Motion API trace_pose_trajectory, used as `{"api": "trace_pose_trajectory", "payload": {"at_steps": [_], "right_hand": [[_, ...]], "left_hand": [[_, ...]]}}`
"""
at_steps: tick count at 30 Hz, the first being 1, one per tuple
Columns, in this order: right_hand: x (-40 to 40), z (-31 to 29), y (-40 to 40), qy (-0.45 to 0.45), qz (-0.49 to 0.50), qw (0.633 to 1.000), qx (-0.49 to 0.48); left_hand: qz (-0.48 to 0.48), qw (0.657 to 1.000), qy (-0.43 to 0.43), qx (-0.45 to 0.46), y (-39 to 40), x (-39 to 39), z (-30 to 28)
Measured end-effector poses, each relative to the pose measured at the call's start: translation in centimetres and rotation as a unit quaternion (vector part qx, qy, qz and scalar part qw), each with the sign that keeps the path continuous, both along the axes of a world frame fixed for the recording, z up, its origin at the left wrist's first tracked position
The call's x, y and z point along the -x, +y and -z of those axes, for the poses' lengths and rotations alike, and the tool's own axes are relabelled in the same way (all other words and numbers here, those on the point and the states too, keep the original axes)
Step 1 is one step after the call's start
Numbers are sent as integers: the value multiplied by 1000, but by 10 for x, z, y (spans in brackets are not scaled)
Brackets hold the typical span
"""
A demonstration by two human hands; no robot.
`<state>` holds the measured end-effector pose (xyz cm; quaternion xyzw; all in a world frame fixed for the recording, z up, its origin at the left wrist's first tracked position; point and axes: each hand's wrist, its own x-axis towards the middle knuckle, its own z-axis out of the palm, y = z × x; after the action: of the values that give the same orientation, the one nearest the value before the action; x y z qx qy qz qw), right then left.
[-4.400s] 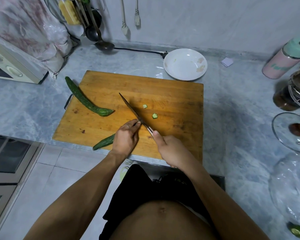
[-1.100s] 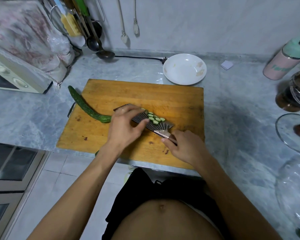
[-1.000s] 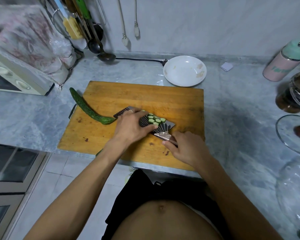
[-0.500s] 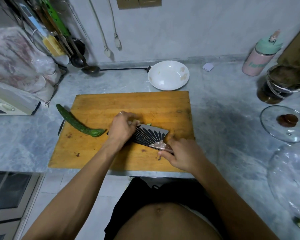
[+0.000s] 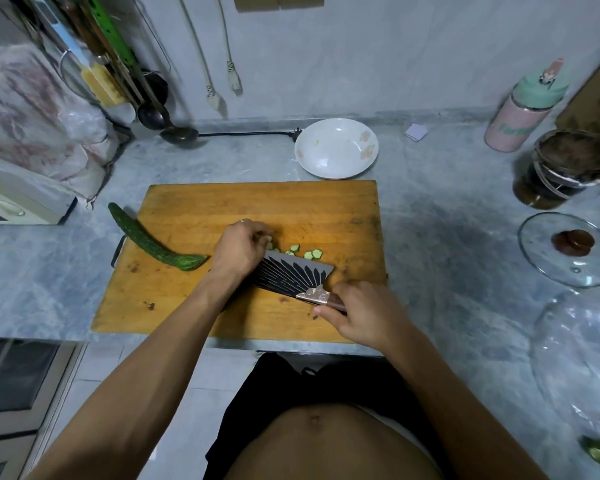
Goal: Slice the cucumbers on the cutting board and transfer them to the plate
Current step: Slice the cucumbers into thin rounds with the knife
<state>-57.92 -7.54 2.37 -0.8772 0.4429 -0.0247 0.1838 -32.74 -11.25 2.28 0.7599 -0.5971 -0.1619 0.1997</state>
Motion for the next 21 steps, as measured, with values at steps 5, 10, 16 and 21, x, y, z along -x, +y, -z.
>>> {"api": "trace_pose_trajectory", "payload": {"at_steps": [5, 10, 16, 21], "right_hand": [[4, 6, -1, -88, 99, 985, -113], [-9, -1, 1, -159, 141, 955, -208], [-26, -12, 1, -215, 184, 897, -340], [-39, -19, 12, -204, 158, 899, -355]], "left_hand": [[-72, 965, 74, 243, 44, 4, -10], [-80, 967, 57, 237, 80, -4, 26], [-46, 994, 10, 101, 92, -8, 62], [-57, 991, -34, 115, 95, 0, 67]]}}
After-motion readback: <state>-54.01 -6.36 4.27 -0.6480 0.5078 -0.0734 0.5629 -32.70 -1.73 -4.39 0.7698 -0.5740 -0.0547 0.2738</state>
